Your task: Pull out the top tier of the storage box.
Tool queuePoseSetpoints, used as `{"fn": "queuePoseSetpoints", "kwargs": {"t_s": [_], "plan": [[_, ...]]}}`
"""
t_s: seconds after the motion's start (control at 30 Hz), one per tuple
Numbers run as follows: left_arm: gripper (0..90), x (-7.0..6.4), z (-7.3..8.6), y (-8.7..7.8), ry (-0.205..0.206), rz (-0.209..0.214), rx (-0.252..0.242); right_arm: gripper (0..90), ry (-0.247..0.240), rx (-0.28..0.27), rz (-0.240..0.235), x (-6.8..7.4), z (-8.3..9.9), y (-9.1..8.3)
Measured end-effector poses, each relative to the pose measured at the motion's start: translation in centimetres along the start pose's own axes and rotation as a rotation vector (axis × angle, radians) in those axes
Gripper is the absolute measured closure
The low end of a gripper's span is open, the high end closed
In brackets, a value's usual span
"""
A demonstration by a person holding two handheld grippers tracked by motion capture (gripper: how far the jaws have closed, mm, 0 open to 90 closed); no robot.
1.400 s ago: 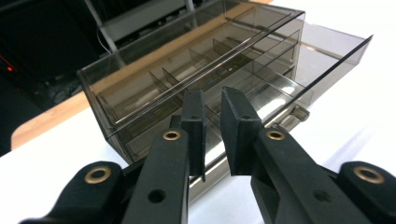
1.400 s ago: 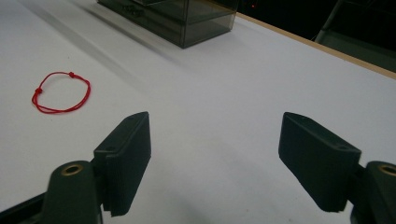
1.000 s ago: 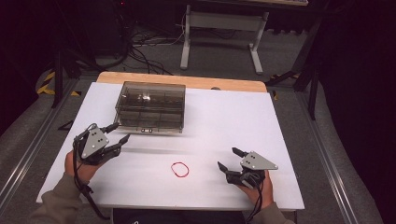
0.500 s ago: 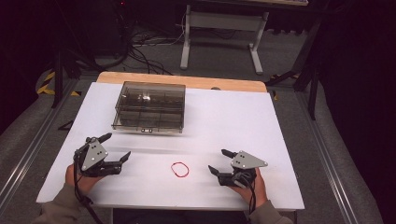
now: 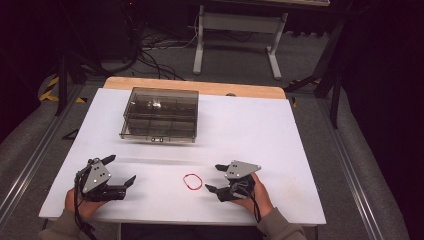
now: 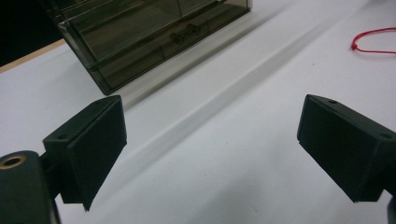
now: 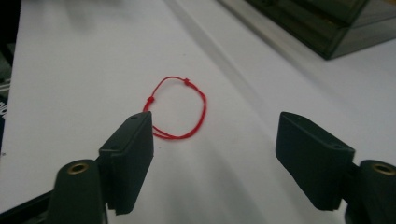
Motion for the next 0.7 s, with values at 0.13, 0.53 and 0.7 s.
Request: {"fn": "queuePoseSetpoints", "kwargs": {"t_s": [0.13,0.53,0.7], "plan": [[9.2,0.1,0.1,-0.1,-0.010,-0.001,-0.003,33.2,-0.020,0.018,-0.049,0.6,-0.4,0.9],[9.2,0.0,0.2,-0.3,-0.020,-0.001,0.000,60.9,-0.152,0.191,-0.144,3.2,-1.2,4.3],[9.2,0.1,0.3,-0.3,-0.007,-0.006,0.011,77.3,-0.122,0.210,-0.182,3.0,-1.2,4.4]]}}
Point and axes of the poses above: each handheld gripper's, and its own axes: y roughly forward along the jaws, z roughly out of its underside, x roughly to its left, the point moved 4 cm from there along y, roughly forward along the jaws, and after that the axes turned 9 degrees about y, right-handed, at the moved point
